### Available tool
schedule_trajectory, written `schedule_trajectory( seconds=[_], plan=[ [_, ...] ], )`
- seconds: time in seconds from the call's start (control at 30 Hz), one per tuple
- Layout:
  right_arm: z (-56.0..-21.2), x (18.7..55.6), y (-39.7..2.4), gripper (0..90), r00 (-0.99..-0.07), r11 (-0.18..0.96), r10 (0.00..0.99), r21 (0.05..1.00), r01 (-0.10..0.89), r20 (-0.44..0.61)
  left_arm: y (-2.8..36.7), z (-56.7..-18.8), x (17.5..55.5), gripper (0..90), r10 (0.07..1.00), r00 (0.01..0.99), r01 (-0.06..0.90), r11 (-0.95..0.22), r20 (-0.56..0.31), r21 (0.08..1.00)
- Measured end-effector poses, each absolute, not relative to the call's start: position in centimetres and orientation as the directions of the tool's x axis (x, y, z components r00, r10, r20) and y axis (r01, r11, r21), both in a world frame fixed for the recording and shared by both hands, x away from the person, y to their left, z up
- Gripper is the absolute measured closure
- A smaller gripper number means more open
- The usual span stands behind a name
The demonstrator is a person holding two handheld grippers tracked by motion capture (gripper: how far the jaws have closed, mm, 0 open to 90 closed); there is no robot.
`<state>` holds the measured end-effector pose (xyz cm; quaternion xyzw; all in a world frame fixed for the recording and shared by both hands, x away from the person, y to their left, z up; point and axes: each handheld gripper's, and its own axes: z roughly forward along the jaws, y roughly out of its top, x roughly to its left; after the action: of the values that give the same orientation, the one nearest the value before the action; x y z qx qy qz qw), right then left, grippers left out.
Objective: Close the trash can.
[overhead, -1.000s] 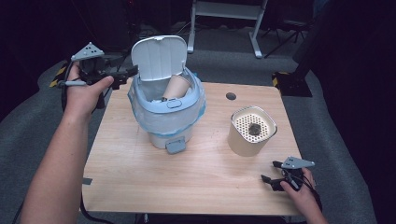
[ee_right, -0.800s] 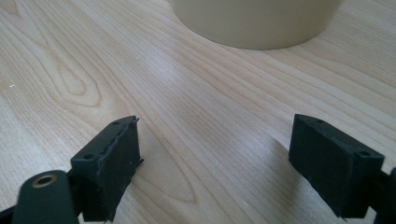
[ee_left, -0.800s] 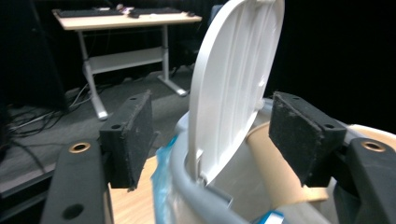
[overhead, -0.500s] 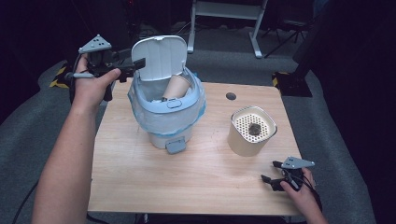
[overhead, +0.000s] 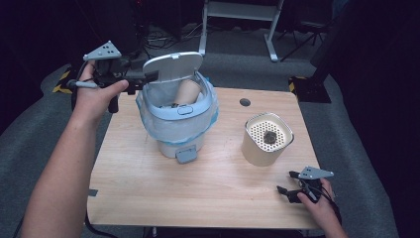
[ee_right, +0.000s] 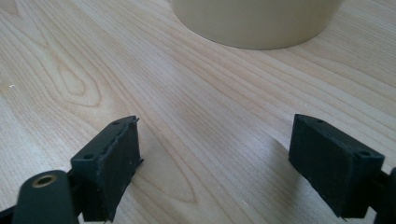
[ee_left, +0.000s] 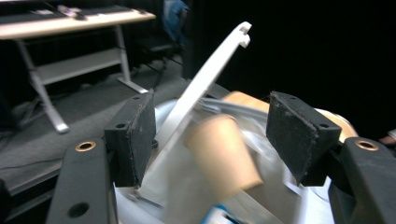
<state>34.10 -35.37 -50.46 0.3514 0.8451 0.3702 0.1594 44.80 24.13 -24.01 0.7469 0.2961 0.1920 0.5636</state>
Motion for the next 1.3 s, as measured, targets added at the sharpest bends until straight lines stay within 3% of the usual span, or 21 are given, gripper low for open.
schedule_trajectory(
  seconds=[0.27,0.43,0.67,1.3],
  plan=[
    [-50.5,34.1,-35.4,16.5,-0.702,0.479,0.712,0.738,0.476,-0.009,20.7,-25.5,43.2,41.4,0.526,0.845,0.261,-0.250,-0.096,0.932],
    [-50.5,34.1,-35.4,16.5,-0.702,0.479,0.712,0.738,0.476,-0.009,19.3,-25.8,43.4,43.7,0.536,0.839,0.284,-0.278,-0.097,0.918],
    [-50.5,34.1,-35.4,16.5,-0.702,0.479,0.712,0.738,0.476,-0.009,18.1,-26.8,44.1,48.5,0.555,0.816,0.368,-0.281,-0.162,0.887],
    [-50.5,34.1,-35.4,16.5,-0.702,0.479,0.712,0.738,0.476,-0.009,16.7,-27.4,44.3,50.5,0.623,0.782,0.288,-0.397,0.026,0.872]
  ],
)
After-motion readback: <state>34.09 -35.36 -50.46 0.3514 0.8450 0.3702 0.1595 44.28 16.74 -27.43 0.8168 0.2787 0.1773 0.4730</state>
